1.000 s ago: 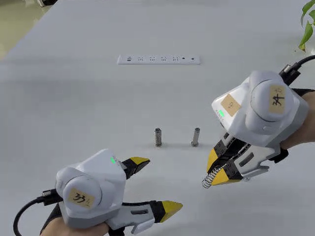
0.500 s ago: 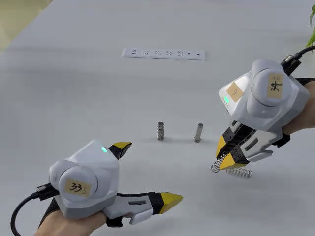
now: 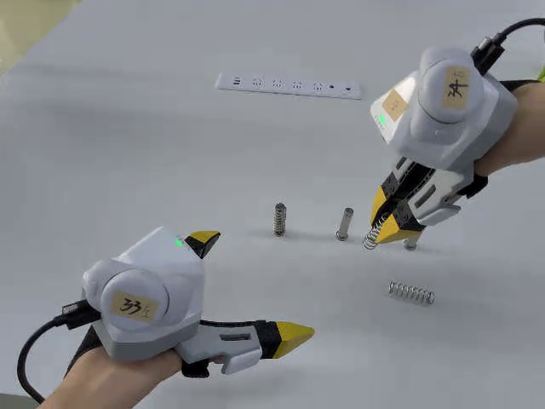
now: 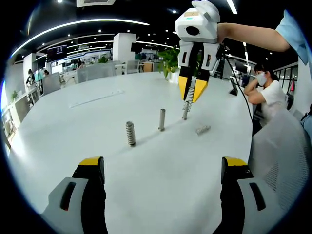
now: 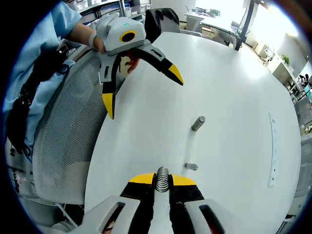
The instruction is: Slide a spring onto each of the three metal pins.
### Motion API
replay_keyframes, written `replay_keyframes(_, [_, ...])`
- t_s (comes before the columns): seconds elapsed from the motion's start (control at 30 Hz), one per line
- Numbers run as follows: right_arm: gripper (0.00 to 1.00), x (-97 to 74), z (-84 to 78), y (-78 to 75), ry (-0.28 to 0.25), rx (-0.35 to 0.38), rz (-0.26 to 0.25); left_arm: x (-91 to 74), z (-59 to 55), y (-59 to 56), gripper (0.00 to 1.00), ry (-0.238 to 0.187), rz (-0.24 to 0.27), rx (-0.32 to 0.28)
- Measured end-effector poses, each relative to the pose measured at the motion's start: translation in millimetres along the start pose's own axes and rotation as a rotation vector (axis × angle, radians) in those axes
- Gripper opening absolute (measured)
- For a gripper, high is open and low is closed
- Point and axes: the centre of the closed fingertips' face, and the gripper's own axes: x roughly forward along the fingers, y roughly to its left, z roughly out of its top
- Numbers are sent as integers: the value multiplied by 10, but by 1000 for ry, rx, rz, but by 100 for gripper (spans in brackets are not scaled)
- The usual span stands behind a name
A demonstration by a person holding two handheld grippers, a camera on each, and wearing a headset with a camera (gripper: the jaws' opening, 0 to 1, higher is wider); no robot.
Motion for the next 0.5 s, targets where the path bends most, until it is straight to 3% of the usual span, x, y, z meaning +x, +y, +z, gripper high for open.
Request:
replay_keyframes(0.2, [7, -61, 31, -186, 46, -51, -37, -7, -15, 14, 99, 3, 4, -7])
replay_keyframes(0.5, [7, -48, 13, -378, 98, -87, -53, -8, -29, 17, 97, 5, 6, -16])
